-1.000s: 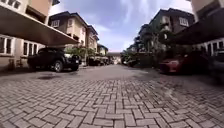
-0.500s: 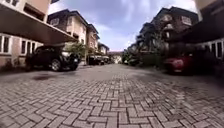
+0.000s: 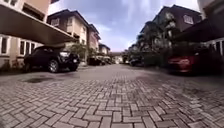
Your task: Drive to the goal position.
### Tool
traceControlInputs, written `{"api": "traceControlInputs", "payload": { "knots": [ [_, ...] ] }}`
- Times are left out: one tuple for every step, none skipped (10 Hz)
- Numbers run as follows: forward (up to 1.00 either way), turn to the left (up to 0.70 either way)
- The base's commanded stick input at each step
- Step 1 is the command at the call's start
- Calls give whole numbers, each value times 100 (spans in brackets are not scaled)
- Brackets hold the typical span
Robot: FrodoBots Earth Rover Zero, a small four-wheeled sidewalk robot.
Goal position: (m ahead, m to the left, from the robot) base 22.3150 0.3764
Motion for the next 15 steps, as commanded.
{"api": "traceControlInputs", "payload": {
  "knots": [
    [69,3],
    [69,3],
    [69,3],
    [69,3],
    [69,3],
    [69,3],
    [69,3],
    [69,3],
    [69,3],
    [69,3],
    [69,3],
    [69,3],
    [69,3],
    [69,3],
    [69,3]
  ]
}}
